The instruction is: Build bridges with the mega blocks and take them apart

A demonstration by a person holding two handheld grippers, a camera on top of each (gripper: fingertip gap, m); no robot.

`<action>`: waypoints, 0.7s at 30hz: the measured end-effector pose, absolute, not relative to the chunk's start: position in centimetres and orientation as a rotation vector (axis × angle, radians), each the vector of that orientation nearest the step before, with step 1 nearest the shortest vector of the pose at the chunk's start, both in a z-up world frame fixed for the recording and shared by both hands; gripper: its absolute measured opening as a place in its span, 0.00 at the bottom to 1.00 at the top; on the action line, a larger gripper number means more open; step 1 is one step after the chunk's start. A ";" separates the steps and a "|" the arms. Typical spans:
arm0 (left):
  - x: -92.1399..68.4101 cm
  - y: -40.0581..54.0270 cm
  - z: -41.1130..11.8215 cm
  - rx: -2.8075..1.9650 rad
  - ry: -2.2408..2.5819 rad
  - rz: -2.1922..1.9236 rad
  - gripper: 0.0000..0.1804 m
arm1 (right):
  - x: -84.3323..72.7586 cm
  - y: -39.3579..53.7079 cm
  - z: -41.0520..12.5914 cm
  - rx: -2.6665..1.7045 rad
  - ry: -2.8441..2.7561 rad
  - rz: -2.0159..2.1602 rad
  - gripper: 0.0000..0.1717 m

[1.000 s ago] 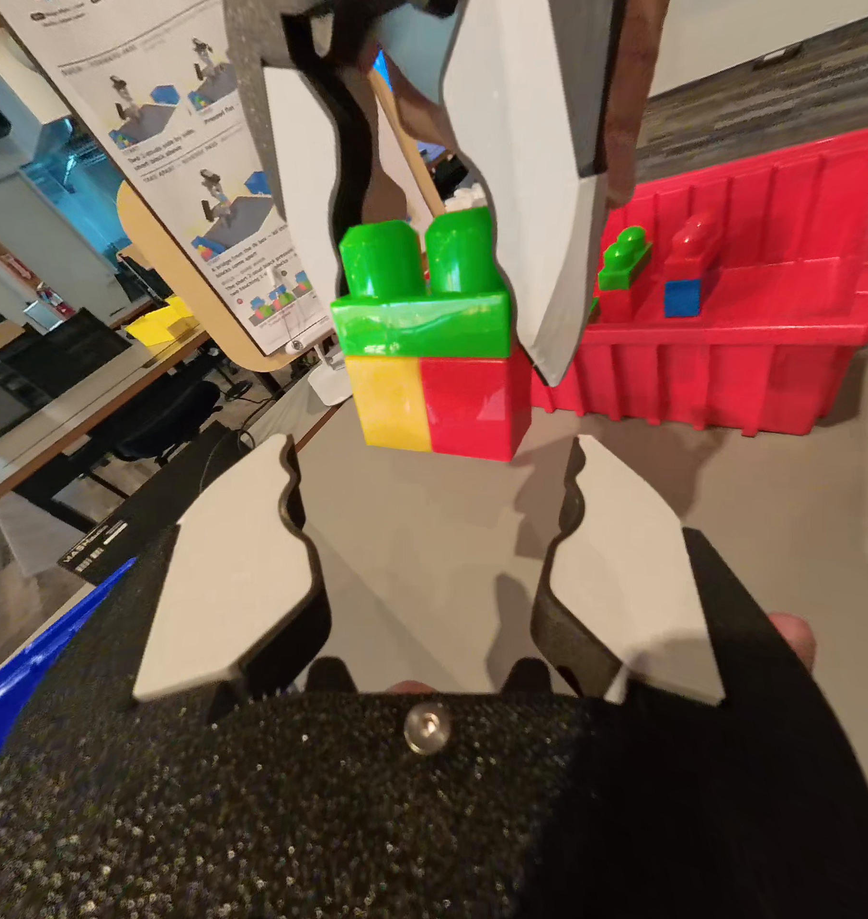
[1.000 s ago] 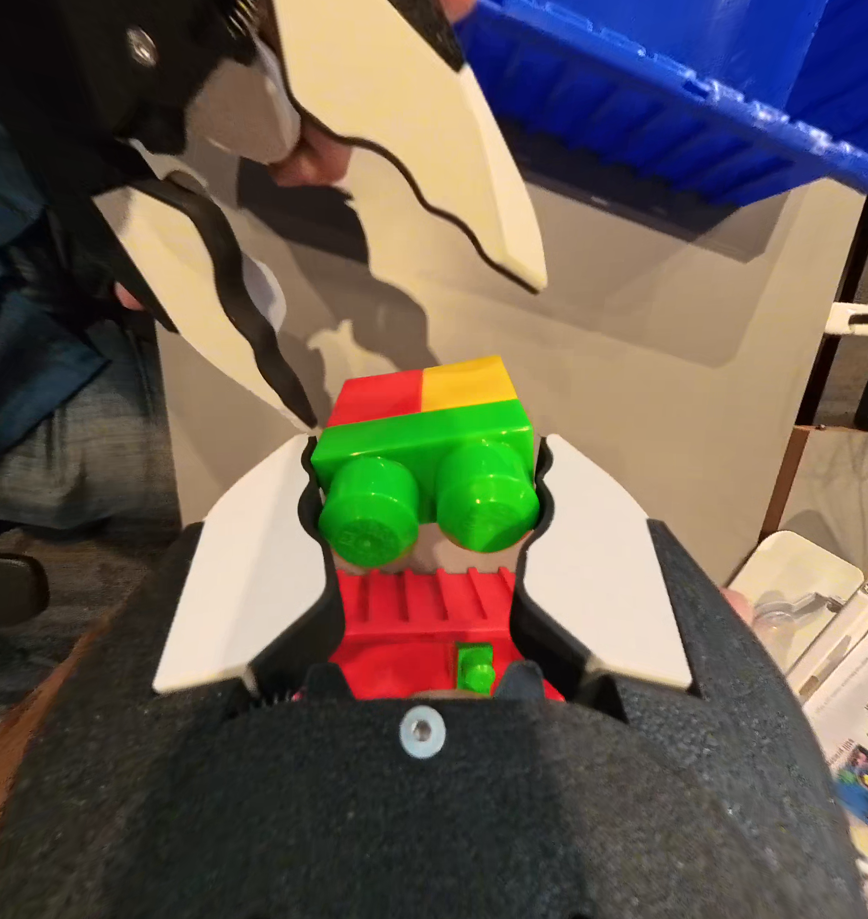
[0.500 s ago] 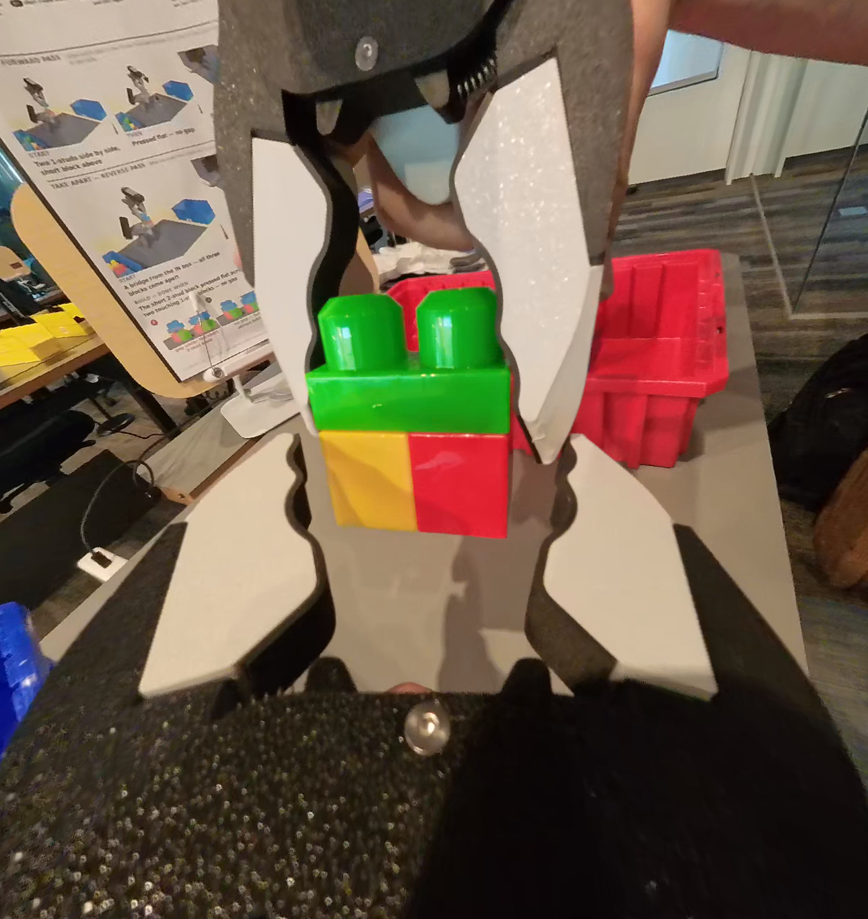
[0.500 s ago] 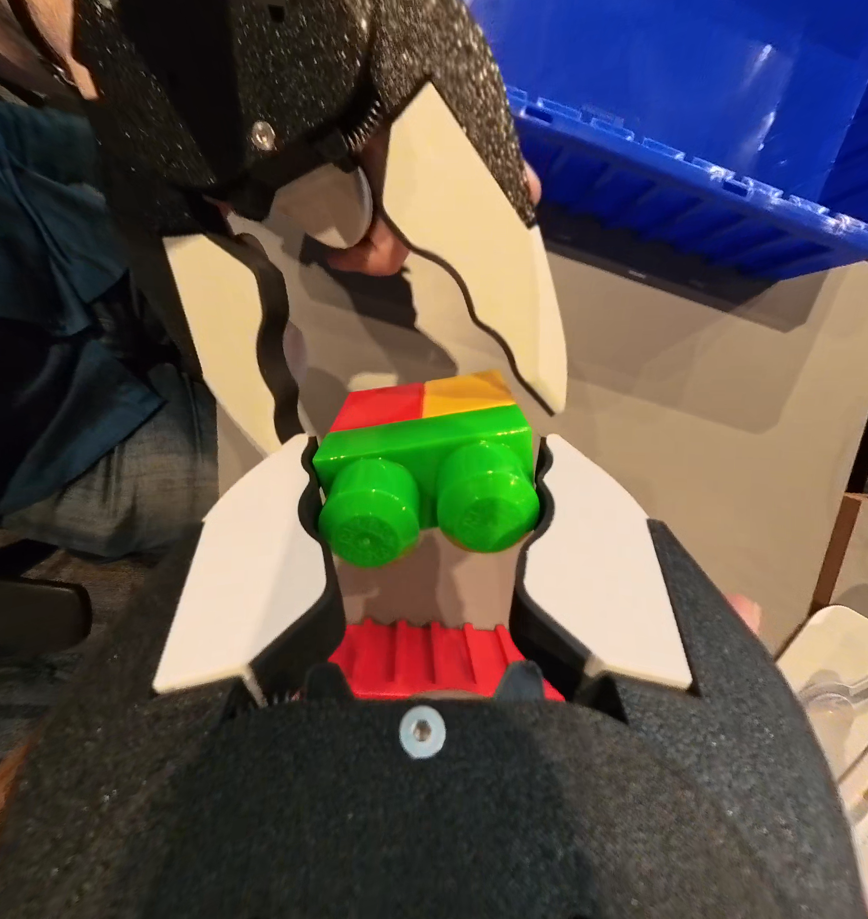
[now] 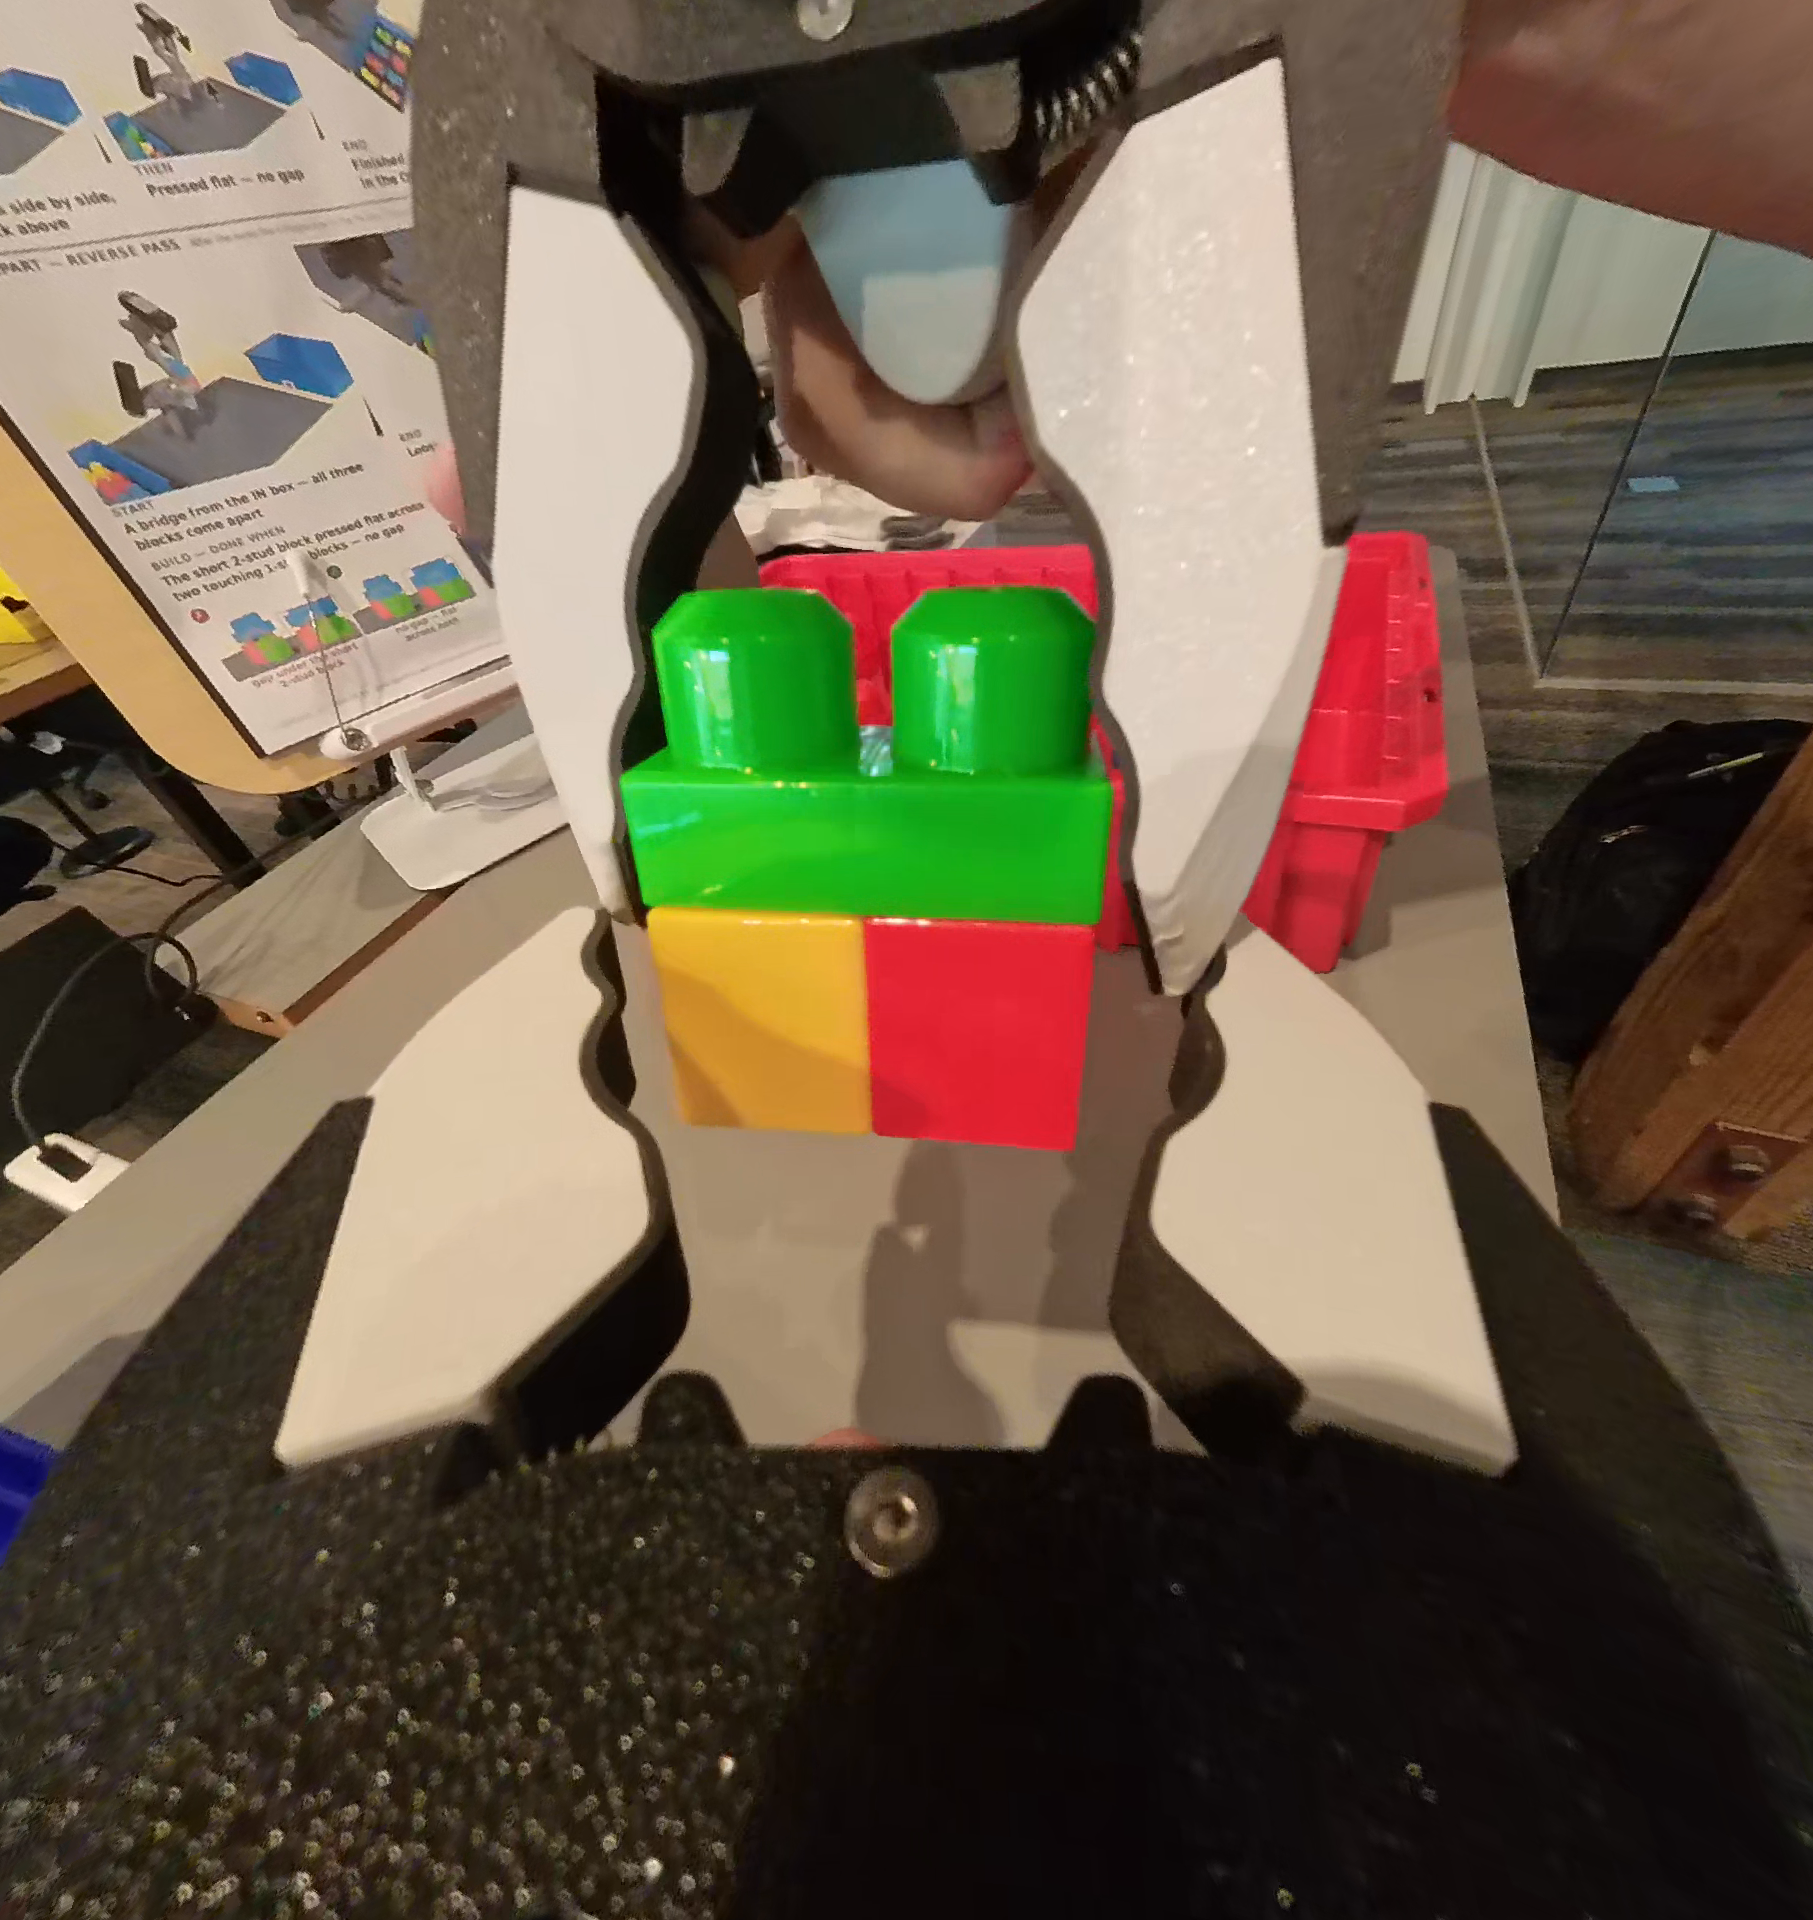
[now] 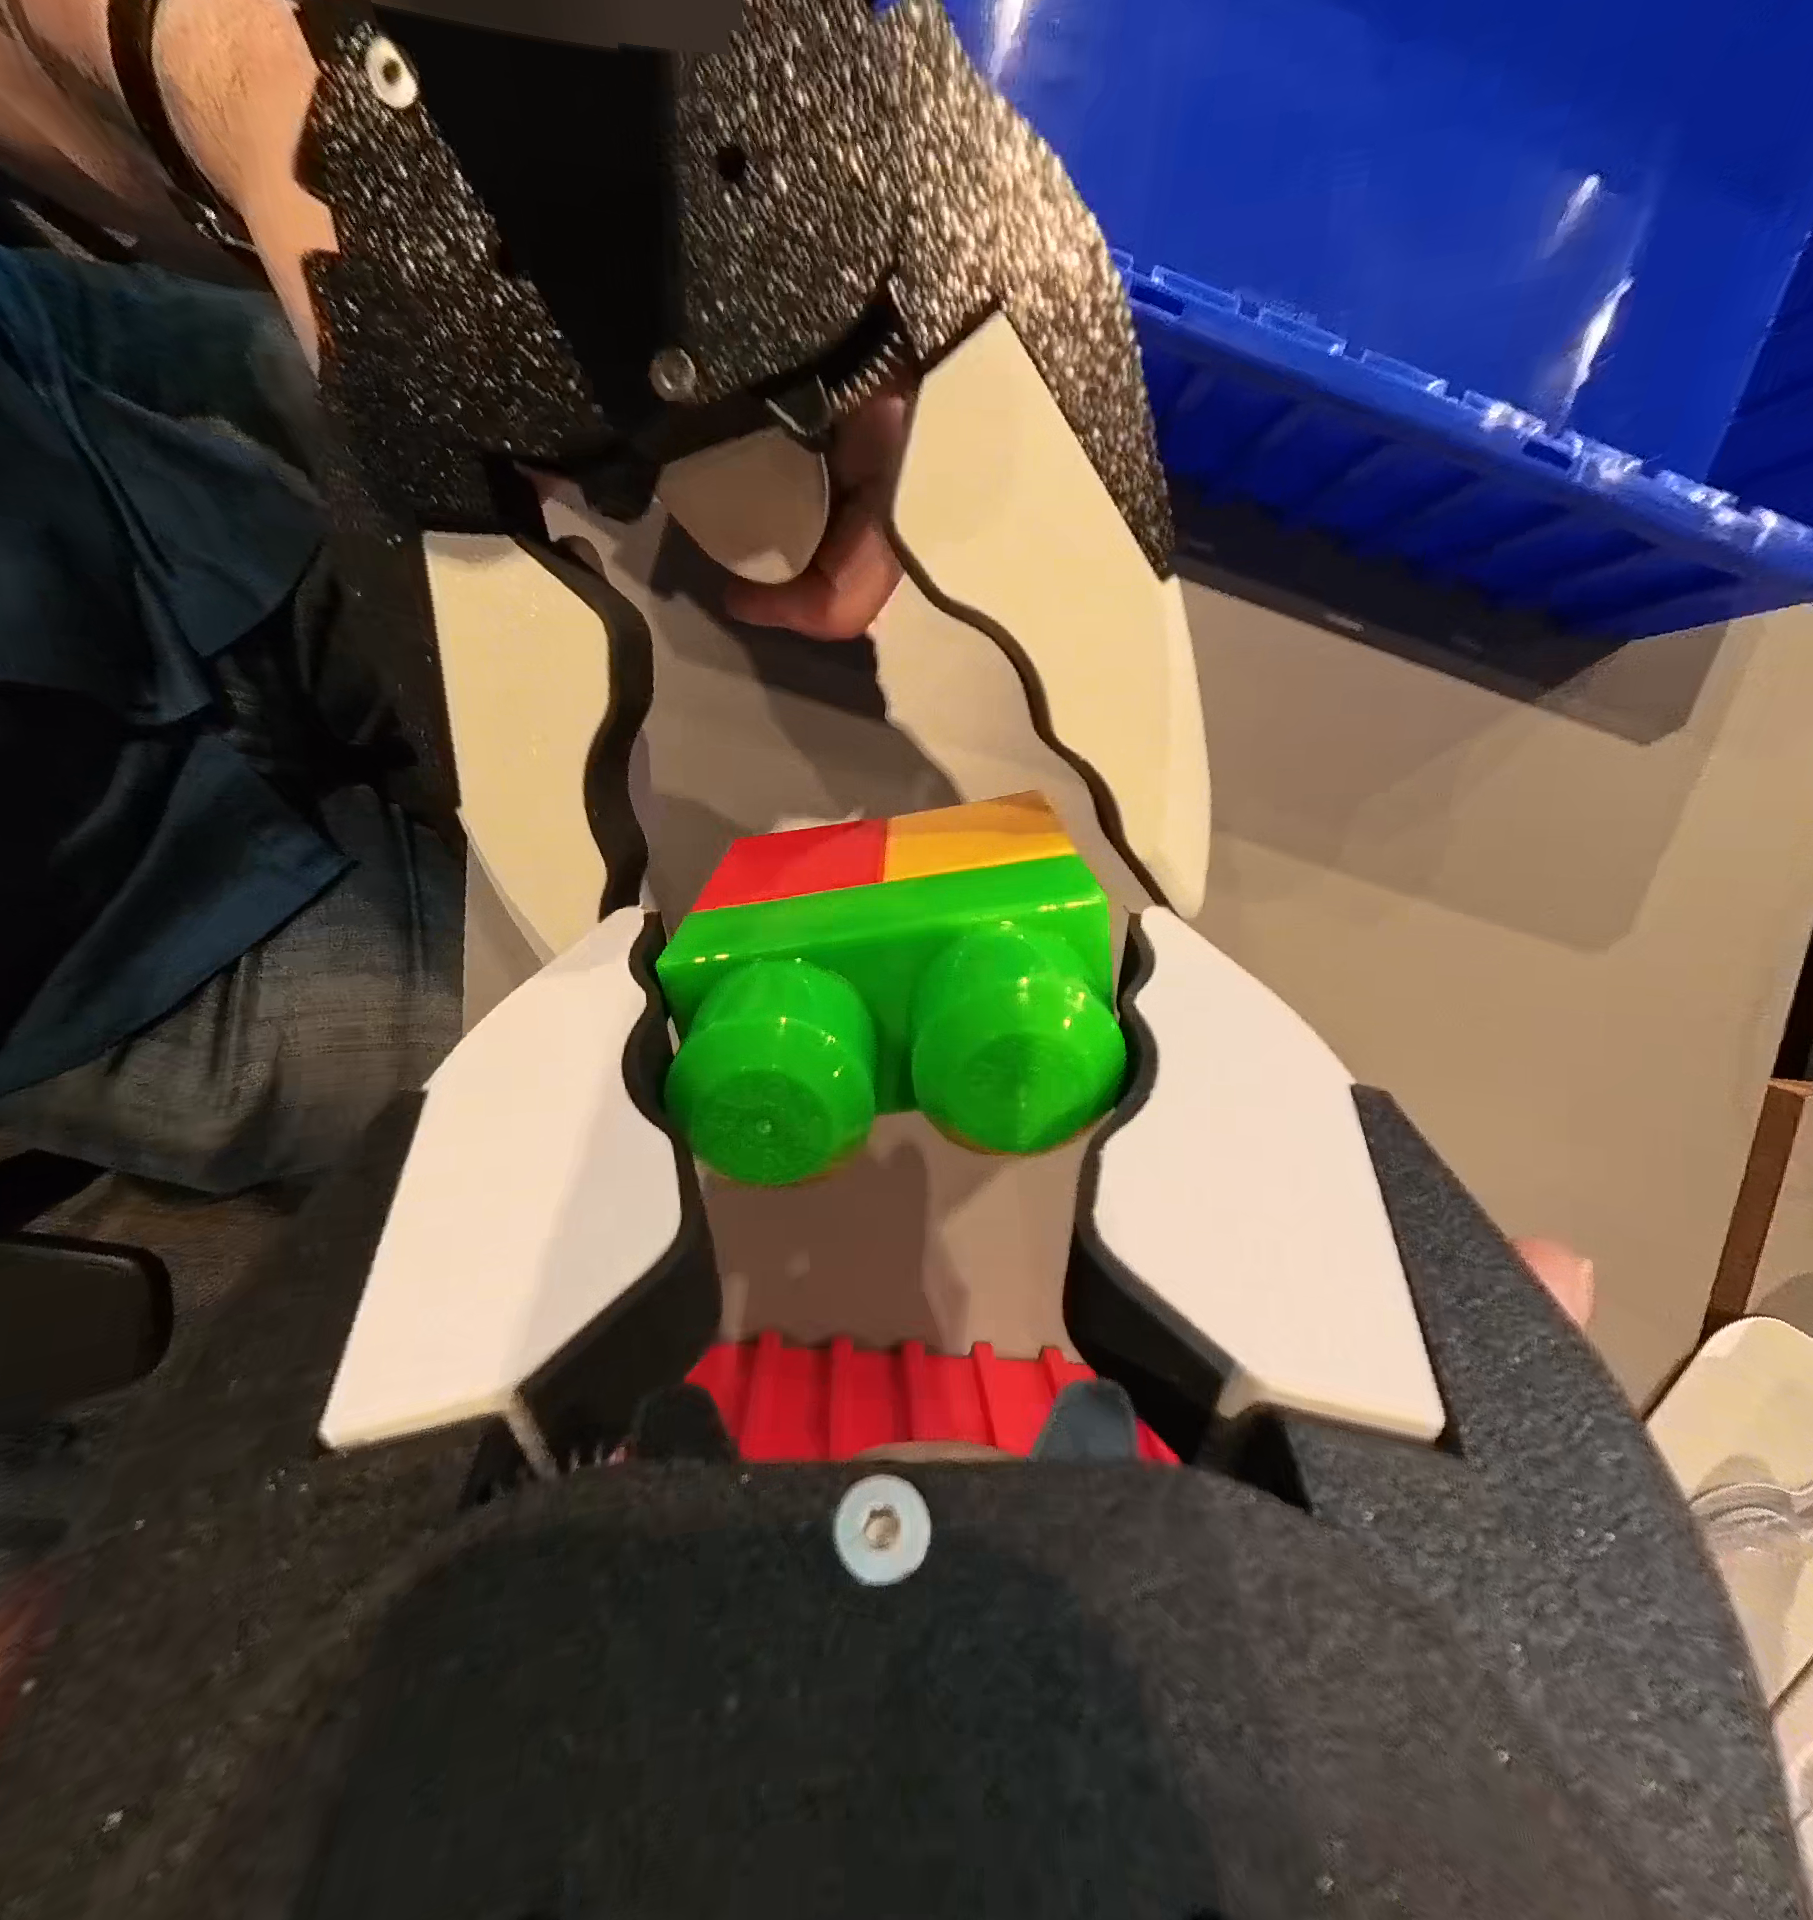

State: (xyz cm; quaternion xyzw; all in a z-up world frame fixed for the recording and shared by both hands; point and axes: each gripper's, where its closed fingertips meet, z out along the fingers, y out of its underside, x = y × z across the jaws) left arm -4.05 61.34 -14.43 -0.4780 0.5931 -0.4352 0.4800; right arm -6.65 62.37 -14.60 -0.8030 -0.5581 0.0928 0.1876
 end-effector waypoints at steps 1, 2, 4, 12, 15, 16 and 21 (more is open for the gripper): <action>-4.0 61.4 -14.5 -1.172 1.445 -1.062 0.57 | -6.7 62.4 -14.5 -2.251 -1.571 0.252 0.48; -4.0 61.4 -14.5 -1.180 1.446 -1.062 0.57 | -6.8 62.4 -14.4 -2.247 -1.572 0.248 0.48; -4.1 61.3 -14.5 -1.185 1.452 -1.070 0.56 | -7.0 62.3 -14.2 -2.238 -1.570 0.251 0.48; -4.5 61.0 -15.0 -1.218 1.507 -1.071 0.49 | -7.3 62.4 -14.1 -2.205 -1.565 0.258 0.48; -4.6 60.9 -15.4 -1.266 1.519 -1.092 0.47 | -7.3 62.6 -13.9 -2.182 -1.571 0.249 0.48; -4.7 60.8 -15.4 -1.277 1.526 -1.099 0.47 | -7.4 62.6 -13.9 -2.171 -1.575 0.245 0.48; -4.7 60.7 -15.7 -1.294 1.544 -1.086 0.45 | -7.3 62.6 -14.0 -2.160 -1.577 0.227 0.48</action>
